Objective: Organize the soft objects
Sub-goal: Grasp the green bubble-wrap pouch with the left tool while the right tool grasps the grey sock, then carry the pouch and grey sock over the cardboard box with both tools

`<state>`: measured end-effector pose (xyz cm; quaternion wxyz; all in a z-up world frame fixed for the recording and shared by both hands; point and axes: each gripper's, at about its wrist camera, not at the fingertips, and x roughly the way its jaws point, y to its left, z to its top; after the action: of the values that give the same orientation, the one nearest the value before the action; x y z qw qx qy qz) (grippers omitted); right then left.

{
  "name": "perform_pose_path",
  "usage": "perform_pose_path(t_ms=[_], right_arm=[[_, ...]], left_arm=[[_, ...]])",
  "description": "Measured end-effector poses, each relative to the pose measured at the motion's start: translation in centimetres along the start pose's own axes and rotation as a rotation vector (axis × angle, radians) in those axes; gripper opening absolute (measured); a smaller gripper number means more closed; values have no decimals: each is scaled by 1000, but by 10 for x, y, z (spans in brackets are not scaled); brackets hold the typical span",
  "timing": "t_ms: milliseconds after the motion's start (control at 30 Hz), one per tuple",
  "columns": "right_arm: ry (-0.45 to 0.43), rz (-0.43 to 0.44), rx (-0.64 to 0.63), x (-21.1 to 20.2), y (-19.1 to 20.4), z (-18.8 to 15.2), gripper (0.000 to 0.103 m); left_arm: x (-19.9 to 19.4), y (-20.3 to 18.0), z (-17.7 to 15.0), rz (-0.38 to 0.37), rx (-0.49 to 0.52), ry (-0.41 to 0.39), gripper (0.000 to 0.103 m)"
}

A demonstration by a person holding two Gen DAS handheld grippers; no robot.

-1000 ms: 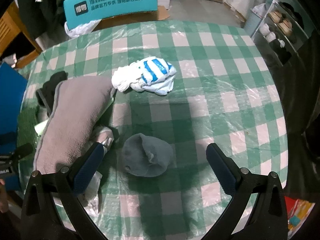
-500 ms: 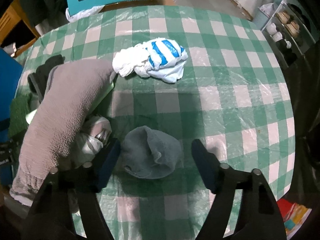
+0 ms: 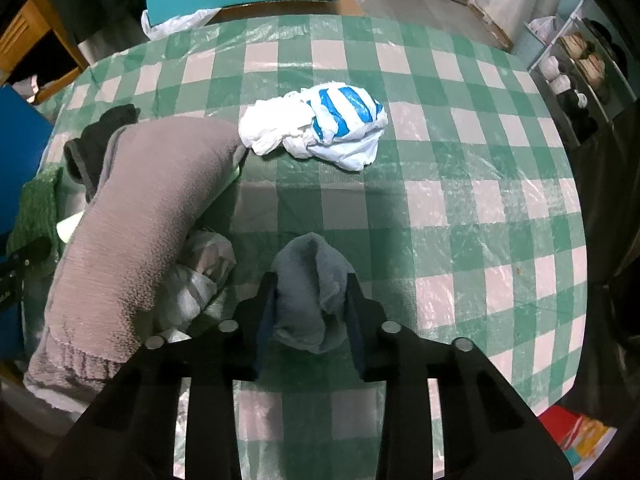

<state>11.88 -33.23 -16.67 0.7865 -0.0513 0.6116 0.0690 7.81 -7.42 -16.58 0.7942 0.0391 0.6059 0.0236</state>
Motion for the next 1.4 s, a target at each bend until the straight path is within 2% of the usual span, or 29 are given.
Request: perform_pose_path(t_ms=[33,67,100,400,667,700,800,1400], right_arm=[[-5,2,0,-1,0,0,27],[-10,4,0,-3,1,0,26],[-15,5,0,-6,0,0,26],[-64,24,2,-31,3,0,25],[-113,68,1,-59,7,-2,25],[-121,76,-1,-63,8,-2,25],[-142,97,-12,-74,13,-1,25],[-249,198,-122,-135,62,3,25]], left_arm=[[-3,4,1,-1,-2,-3,27],[-6,7,1,-11,-5,-5,17],[-8,10,2,-45,-9,6,14],[-39,16,1,-100,9,-24,8],[-59,10,-5,-161,18,-83,8],[-55,-3,-8,-164,18,-86,8],[-57,-11,-9,-181,24,-99,8],[-111,-1,-14,-220,47,-208,8]])
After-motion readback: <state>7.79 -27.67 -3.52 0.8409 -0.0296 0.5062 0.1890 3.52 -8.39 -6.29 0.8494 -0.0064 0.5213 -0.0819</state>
